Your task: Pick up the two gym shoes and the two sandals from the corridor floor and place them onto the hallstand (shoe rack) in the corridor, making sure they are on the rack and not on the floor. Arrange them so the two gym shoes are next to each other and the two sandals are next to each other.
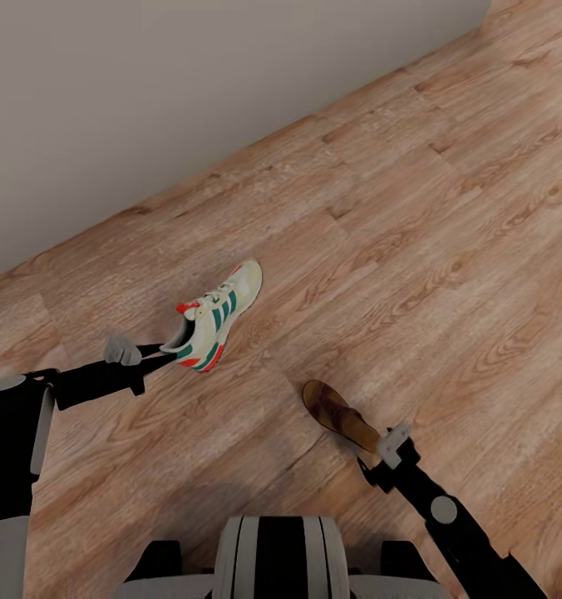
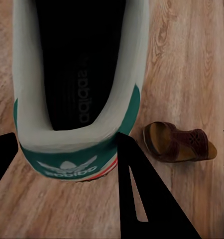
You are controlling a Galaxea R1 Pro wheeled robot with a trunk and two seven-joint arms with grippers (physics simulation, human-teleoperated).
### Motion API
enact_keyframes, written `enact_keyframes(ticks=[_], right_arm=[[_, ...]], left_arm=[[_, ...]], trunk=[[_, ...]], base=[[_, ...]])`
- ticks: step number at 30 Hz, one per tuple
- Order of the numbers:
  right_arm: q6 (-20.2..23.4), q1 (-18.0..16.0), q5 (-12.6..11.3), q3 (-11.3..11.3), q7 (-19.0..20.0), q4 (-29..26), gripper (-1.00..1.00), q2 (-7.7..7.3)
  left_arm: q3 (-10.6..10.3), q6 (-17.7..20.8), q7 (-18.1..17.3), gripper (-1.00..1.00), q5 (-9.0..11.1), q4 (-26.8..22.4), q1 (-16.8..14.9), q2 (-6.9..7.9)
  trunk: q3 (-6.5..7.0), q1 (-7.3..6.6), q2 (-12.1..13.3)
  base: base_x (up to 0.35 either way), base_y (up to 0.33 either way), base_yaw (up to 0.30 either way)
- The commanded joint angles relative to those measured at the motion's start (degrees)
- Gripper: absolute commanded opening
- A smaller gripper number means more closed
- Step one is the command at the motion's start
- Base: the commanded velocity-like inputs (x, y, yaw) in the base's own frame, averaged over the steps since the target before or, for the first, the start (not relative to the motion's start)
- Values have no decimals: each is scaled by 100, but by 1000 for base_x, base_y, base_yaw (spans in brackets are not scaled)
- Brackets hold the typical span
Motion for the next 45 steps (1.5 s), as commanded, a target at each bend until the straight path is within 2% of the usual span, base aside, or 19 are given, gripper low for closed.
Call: enact_keyframes(ticks=[1, 4, 8, 23, 31, 45], right_arm=[[31, -2, 168, 6, 22, -9, 100, -4], [31, -2, 641, -2, 16, 112, 100, 1], [31, -2, 825, -4, 9, 294, 100, 3], [31, -2, 877, -5, 4, 564, 100, 4], [31, -18, 871, -5, -1, 590, 100, 5], [35, -63, 870, -20, -10, 563, 100, 5]], left_arm=[[9, 57, -46, -100, -34, -7, -5, -2], [12, 59, -46, -100, -34, -10, -6, -2], [12, 58, -46, -100, -34, -11, -5, -2], [4, 57, -43, -100, -34, -6, -2, -13], [-100, 60, -23, -100, -42, -3, 2, -19], [-125, 56, -19, -100, -47, 6, 3, -21]], trunk=[[-26, 2, -3], [-26, 2, -3], [-26, 2, -3], [-26, 2, -3], [-26, 2, -3], [-26, 2, -3]], base=[[0, 0, 0], [0, 0, 0], [0, 0, 0], [0, 0, 0], [0, 0, 0], [0, 0, 0]])
